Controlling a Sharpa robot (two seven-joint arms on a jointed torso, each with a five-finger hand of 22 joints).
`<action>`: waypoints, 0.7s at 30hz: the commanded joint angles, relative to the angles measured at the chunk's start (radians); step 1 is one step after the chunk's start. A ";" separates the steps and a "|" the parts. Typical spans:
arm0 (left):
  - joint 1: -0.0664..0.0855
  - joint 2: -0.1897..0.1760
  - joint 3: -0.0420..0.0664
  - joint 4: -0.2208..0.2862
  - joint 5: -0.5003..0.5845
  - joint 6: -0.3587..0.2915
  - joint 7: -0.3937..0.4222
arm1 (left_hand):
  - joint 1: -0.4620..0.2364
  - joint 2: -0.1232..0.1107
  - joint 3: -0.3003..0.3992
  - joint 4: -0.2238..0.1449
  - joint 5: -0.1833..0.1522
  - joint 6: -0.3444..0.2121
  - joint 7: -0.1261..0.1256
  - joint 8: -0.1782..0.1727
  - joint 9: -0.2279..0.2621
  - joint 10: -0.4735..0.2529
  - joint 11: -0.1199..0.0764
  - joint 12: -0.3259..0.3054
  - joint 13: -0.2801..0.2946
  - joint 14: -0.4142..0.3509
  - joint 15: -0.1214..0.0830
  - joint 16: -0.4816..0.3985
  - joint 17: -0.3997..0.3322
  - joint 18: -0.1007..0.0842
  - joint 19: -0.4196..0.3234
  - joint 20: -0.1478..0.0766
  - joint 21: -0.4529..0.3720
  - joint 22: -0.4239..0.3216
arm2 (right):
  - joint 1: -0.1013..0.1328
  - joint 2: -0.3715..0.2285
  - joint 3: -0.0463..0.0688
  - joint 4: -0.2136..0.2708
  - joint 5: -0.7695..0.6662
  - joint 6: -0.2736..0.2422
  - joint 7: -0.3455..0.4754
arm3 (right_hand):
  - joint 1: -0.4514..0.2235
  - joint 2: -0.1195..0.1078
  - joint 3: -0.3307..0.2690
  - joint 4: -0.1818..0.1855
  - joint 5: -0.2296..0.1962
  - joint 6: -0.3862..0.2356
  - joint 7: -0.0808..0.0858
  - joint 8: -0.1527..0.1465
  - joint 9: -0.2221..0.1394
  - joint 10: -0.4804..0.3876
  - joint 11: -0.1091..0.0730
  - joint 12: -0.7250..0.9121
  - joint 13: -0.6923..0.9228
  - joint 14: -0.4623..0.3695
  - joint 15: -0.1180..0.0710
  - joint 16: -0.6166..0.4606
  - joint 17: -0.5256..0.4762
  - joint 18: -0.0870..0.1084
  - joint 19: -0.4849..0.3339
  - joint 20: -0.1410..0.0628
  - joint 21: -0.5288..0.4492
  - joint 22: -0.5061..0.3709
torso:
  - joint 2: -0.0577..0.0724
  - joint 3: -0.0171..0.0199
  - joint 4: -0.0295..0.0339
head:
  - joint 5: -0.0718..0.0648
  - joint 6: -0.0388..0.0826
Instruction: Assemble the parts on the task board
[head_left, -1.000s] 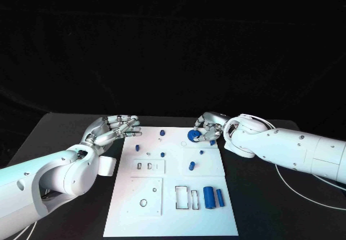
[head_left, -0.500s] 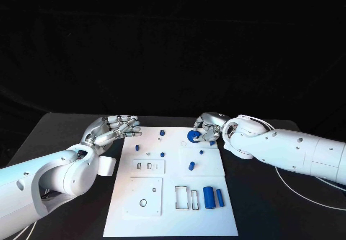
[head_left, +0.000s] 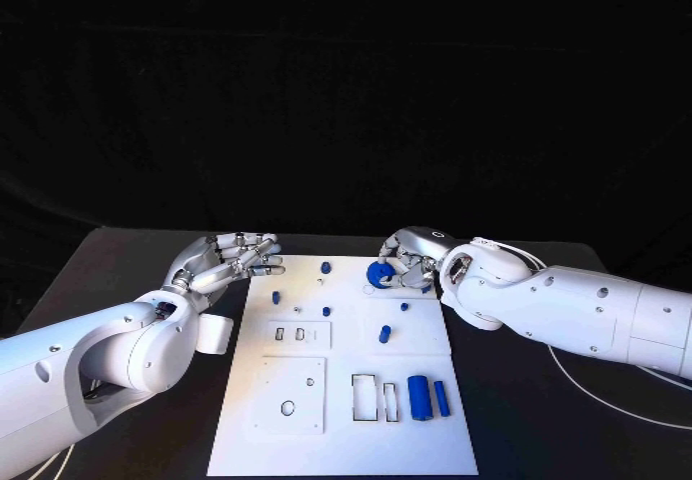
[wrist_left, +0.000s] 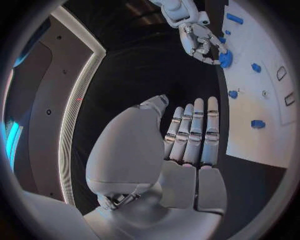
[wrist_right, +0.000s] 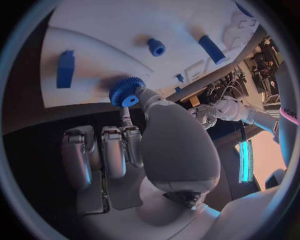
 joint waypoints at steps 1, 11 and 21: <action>0.001 0.001 0.001 0.001 0.001 0.018 0.004 | -0.006 -0.006 0.006 -0.001 -0.006 0.003 0.021 -0.006 -0.002 0.006 0.004 -0.005 -0.001 -0.001 0.008 -0.006 0.002 0.013 0.004 0.000 0.001 -0.001 | 0.004 0.002 0.002 0.031 -0.059 -0.090 -0.025 | -0.033 -0.015 0.005 0.009 0.006 0.026 -0.020 0.006 0.004 0.005 -0.008 -0.002 0.138 0.091 -0.009 0.004 0.197 -0.014 0.105 -0.007 0.004 0.263 | 0.000 -0.0004 -0.0004 | 0.002 0.001; 0.001 0.005 0.001 0.002 0.000 0.020 0.004 | -0.006 -0.006 0.006 -0.001 -0.006 0.003 0.021 -0.006 -0.002 0.006 0.004 -0.005 -0.001 -0.001 0.008 -0.006 0.002 0.013 0.004 0.000 0.001 -0.001 | 0.008 0.083 0.002 0.039 -0.100 -0.112 -0.046 | -0.035 -0.018 0.010 0.010 0.006 0.022 -0.020 0.004 0.003 0.003 -0.008 -0.004 0.135 0.090 -0.010 0.003 0.195 -0.014 0.105 -0.007 0.004 0.263 | 0.001 -0.0013 0.0027 | 0.008 0.000; 0.001 0.007 0.001 0.004 0.000 0.018 0.006 | -0.006 -0.006 0.006 -0.001 -0.006 0.003 0.021 -0.006 -0.002 0.006 0.004 -0.005 -0.001 -0.001 0.008 -0.006 0.002 0.013 0.004 0.000 0.001 -0.001 | 0.001 0.167 0.000 -0.022 -0.112 -0.094 -0.057 | -0.035 -0.017 0.017 0.011 0.007 0.018 -0.020 0.001 0.003 0.000 -0.007 -0.007 0.132 0.090 -0.010 0.003 0.192 -0.014 0.105 -0.008 0.004 0.263 | 0.001 -0.0026 0.0031 | 0.010 -0.002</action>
